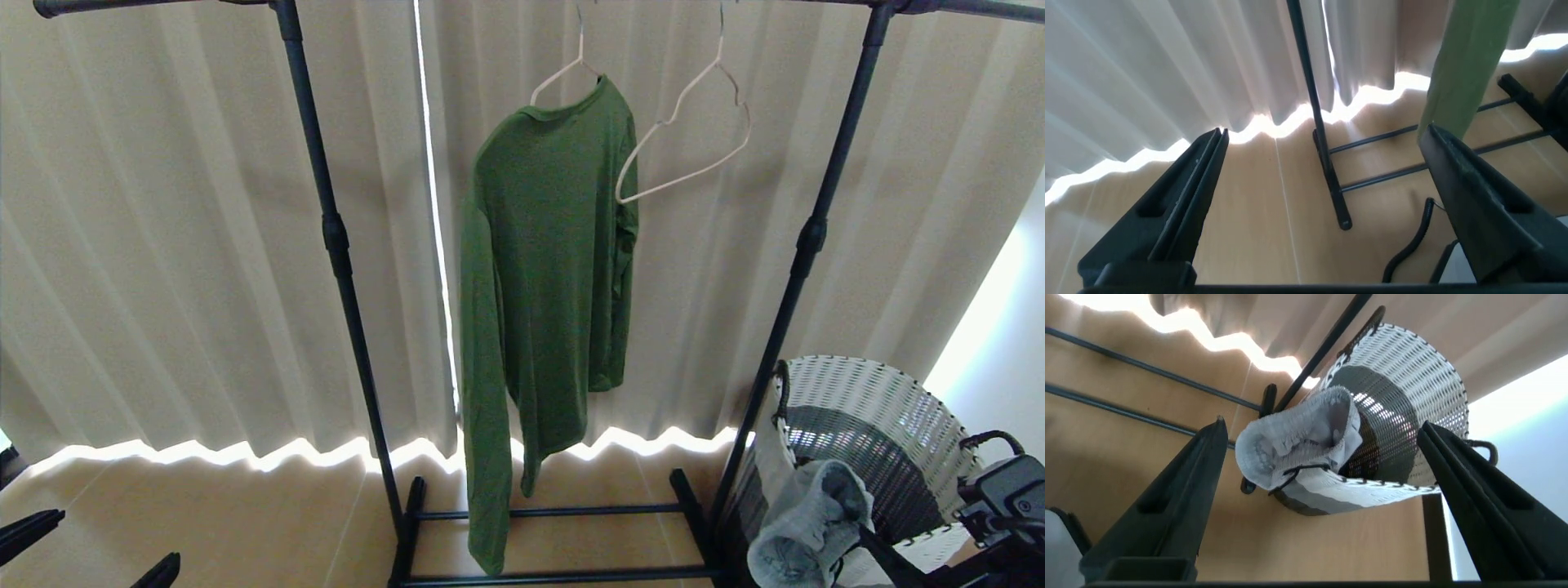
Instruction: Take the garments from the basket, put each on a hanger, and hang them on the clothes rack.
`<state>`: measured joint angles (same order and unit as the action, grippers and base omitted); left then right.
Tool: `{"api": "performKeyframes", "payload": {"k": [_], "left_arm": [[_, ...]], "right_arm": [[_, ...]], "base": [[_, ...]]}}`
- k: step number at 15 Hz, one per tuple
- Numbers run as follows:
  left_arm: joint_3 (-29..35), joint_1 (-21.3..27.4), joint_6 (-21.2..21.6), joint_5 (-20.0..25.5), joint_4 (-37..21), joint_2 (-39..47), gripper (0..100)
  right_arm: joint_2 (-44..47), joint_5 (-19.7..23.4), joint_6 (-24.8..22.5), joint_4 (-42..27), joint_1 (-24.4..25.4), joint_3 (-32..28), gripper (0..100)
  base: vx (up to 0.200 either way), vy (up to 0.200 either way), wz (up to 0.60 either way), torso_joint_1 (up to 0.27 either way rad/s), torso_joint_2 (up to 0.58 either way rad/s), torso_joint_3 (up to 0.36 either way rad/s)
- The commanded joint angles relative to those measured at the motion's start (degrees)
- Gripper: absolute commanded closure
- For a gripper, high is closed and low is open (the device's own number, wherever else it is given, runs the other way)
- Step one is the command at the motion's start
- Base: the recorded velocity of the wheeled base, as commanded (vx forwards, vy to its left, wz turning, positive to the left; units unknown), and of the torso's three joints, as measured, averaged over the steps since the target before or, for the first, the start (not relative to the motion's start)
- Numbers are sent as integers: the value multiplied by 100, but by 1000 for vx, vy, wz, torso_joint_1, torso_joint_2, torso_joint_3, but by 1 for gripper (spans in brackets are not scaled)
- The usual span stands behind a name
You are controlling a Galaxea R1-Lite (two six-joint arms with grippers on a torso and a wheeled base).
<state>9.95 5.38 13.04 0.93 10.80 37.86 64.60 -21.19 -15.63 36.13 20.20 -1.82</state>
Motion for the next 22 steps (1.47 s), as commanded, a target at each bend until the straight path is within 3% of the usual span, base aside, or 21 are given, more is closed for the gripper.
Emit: {"api": "performKeyframes", "payload": {"k": [1,10,22], "left_arm": [[-2,7,-4,4,1,-42,0],[-10,-1,128,-5,-17,-16,0],[-98,7,199,-5,1,-60,0]], "right_arm": [[9,150,7,-1,2,-38,0],[0,317,-2,-10,2,-21,0],[-35,317,7,-1,2,-21,0]], "base": [[0,0,0,0,0,0],[0,0,0,0,0,0],[0,-183,0,2,5,3]]}}
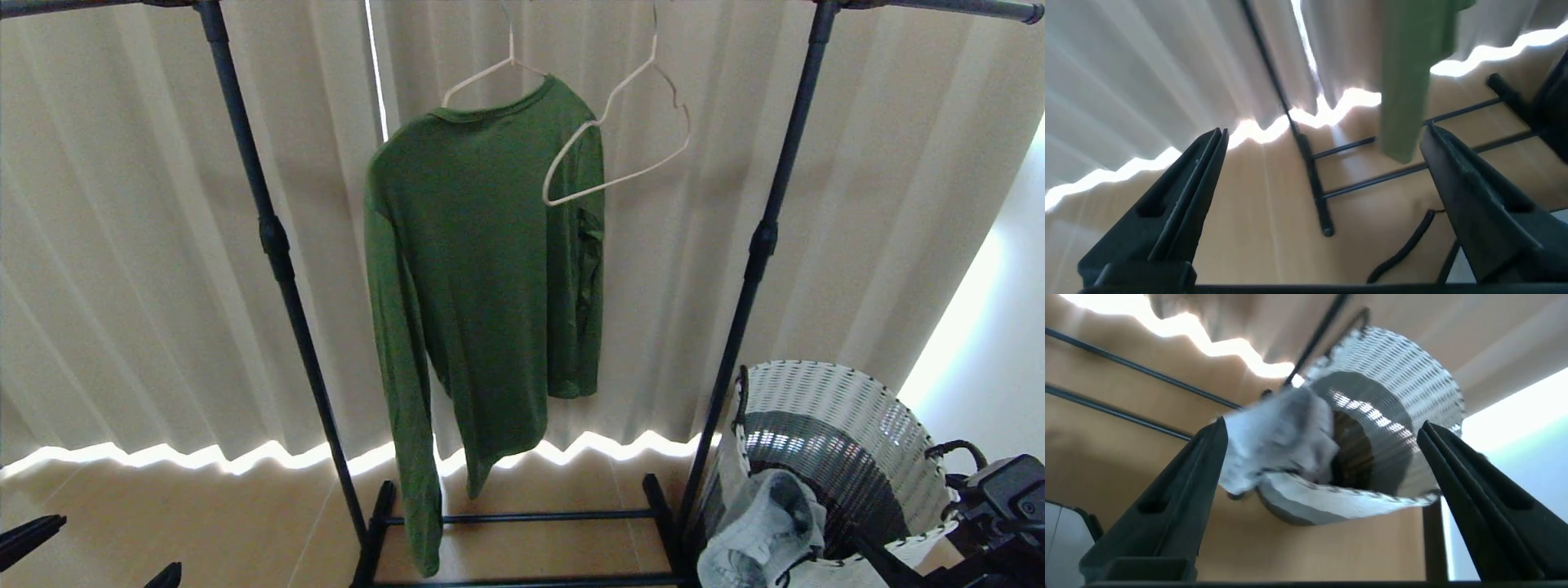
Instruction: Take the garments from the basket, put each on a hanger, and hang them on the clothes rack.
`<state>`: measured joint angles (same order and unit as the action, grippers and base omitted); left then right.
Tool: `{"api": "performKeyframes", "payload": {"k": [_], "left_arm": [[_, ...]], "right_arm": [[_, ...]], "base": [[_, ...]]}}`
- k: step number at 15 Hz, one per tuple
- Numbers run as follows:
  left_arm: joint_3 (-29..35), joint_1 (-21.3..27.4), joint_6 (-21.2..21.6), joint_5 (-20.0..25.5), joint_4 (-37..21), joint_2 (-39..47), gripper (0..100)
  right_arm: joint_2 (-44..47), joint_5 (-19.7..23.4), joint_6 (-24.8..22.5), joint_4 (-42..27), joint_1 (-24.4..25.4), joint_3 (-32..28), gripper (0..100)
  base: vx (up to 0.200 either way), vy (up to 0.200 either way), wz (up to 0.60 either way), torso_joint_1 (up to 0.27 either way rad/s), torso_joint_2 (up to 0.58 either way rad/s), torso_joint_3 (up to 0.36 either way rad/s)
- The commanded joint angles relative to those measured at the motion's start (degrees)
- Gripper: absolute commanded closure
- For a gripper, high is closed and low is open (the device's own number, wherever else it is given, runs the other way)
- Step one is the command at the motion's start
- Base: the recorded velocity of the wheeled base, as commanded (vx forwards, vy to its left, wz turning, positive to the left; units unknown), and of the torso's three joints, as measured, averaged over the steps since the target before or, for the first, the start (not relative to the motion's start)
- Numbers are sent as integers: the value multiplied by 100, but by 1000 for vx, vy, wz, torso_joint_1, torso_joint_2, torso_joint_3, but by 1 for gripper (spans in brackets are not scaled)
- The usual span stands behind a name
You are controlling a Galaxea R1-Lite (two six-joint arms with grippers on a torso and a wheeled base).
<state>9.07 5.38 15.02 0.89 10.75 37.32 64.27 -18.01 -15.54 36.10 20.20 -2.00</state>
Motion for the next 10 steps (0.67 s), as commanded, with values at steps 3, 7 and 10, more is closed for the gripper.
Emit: {"api": "performKeyframes", "payload": {"k": [3,7,10], "left_arm": [[-2,7,1,-1,6,-40,0],[16,-1,-17,-1,-3,-14,0],[25,-19,-25,-1,-3,13,0]], "right_arm": [[-11,-10,-1,3,2,-2,0],[-11,-10,-1,11,2,-2,0],[-20,-10,-1,20,2,7,0]], "base": [[0,0,0,0,0,0],[0,0,0,0,0,0],[0,0,0,0,0,0]]}}
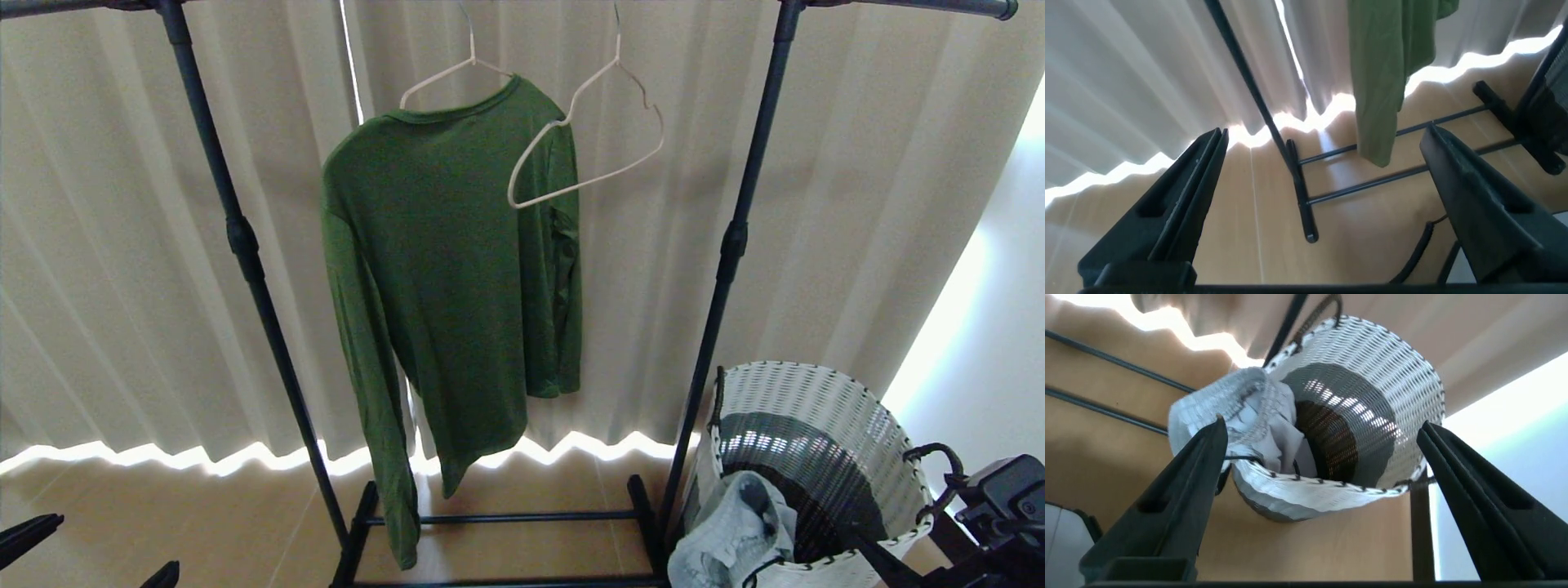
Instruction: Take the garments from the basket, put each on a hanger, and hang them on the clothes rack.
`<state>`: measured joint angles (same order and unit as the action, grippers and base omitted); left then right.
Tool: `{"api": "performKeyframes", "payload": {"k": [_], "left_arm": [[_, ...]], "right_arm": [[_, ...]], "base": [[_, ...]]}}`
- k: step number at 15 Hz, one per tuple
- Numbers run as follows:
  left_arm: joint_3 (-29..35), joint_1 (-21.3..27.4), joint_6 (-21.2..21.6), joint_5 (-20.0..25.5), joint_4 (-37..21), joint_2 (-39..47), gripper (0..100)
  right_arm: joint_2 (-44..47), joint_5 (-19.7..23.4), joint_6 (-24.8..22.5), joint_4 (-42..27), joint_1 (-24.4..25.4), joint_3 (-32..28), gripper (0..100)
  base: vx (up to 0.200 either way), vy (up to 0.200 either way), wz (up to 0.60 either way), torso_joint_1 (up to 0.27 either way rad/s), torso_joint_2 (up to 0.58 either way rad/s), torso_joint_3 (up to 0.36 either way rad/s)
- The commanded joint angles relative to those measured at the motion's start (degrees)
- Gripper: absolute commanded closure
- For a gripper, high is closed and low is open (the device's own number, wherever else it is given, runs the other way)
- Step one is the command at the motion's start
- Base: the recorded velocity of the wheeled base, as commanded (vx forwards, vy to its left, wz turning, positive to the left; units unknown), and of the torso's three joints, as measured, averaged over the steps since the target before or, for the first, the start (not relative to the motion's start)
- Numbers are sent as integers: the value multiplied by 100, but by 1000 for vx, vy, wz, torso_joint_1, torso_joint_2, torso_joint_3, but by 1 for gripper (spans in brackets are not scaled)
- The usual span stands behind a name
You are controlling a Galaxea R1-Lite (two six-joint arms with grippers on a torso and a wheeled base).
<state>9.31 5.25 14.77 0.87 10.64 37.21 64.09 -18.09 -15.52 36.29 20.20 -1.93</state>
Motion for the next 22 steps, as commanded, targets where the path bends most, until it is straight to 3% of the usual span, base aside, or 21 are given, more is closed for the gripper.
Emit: {"api": "performKeyframes", "payload": {"k": [1,3,11,22], "left_arm": [[0,-16,-1,1,8,24,0],[-9,-16,-1,1,-1,24,0],[-35,-16,8,1,8,-3,0],[-44,2,8,1,8,-12,0]], "right_arm": [[-1,-1,-4,10,2,-1,0],[-1,-1,-4,10,-7,-1,0],[-1,-1,-4,1,-7,8,0],[7,-37,-13,-34,2,105,0]], "base": [[0,0,0,0,0,0],[0,0,0,0,0,0],[200,0,0,1,3,2],[0,0,0,0,0,0]]}}
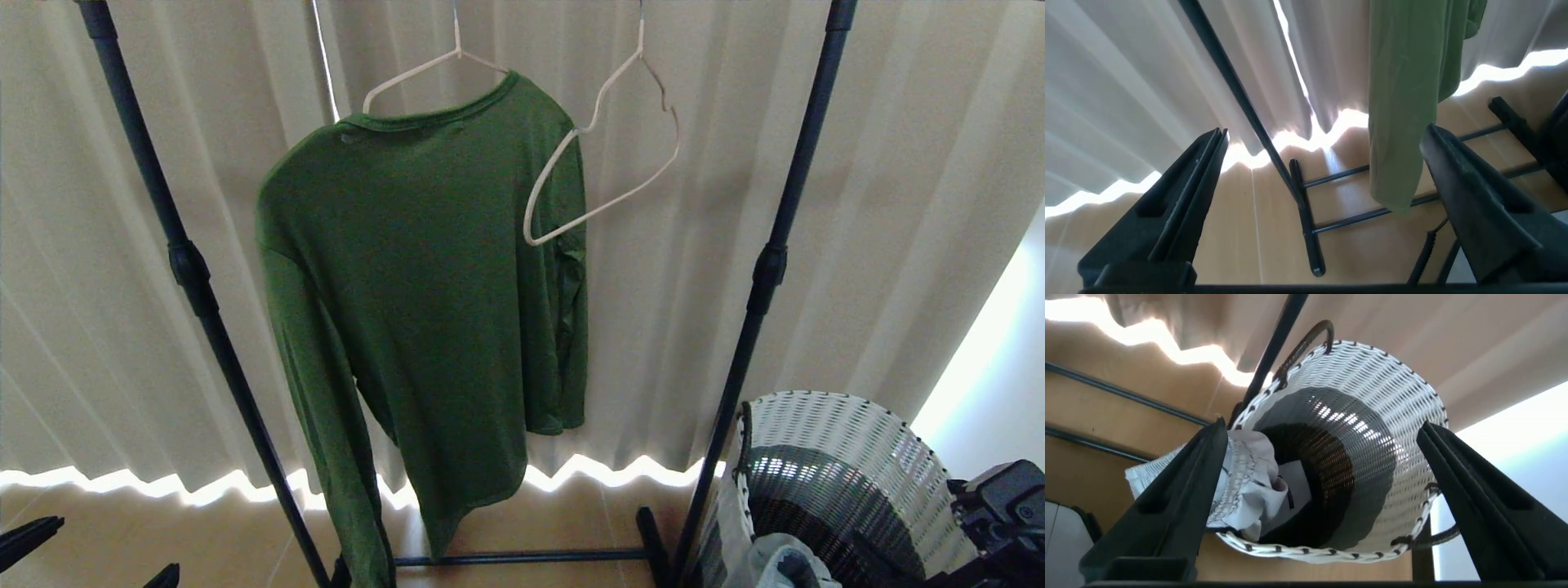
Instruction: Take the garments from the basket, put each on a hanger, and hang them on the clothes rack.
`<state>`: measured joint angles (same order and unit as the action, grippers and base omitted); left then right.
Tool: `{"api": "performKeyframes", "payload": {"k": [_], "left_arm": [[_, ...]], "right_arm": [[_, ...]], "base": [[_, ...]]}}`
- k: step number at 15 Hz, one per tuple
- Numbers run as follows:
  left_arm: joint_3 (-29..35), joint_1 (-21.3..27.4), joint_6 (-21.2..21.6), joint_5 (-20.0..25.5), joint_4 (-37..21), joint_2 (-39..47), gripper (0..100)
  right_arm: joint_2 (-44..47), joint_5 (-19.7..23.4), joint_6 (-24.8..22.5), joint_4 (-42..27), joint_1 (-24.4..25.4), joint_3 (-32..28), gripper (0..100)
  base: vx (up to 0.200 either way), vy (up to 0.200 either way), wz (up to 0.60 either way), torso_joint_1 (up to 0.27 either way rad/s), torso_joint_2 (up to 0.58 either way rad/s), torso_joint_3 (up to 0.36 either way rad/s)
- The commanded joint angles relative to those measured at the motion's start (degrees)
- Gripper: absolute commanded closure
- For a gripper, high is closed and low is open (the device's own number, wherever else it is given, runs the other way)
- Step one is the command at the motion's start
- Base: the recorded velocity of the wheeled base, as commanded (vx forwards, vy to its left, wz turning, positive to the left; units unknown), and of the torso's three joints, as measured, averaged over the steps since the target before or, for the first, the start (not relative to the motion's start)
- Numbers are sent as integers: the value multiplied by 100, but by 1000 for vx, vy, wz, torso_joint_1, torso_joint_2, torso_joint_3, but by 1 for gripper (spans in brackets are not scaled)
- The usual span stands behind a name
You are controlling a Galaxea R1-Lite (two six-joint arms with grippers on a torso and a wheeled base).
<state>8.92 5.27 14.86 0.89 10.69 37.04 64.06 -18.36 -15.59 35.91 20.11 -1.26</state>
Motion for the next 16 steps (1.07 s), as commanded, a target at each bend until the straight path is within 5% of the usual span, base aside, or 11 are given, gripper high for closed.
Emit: {"api": "performKeyframes", "payload": {"k": [1,8,12,16], "left_arm": [[-5,1,8,-1,3,5,0],[136,1,8,-1,109,-30,0],[92,36,26,8,117,-21,0],[92,133,17,8,117,-12,0]], "right_arm": [[10,-19,-5,3,1,55,0],[133,8,-32,-401,-16,-15,0],[1021,17,-304,-1306,-25,-463,0],[2365,25,-480,-1262,1,-824,0]], "base": [[0,0,0,0,0,0],[0,0,0,0,0,0],[0,0,0,0,0,0],[0,0,0,0,0,0]]}}
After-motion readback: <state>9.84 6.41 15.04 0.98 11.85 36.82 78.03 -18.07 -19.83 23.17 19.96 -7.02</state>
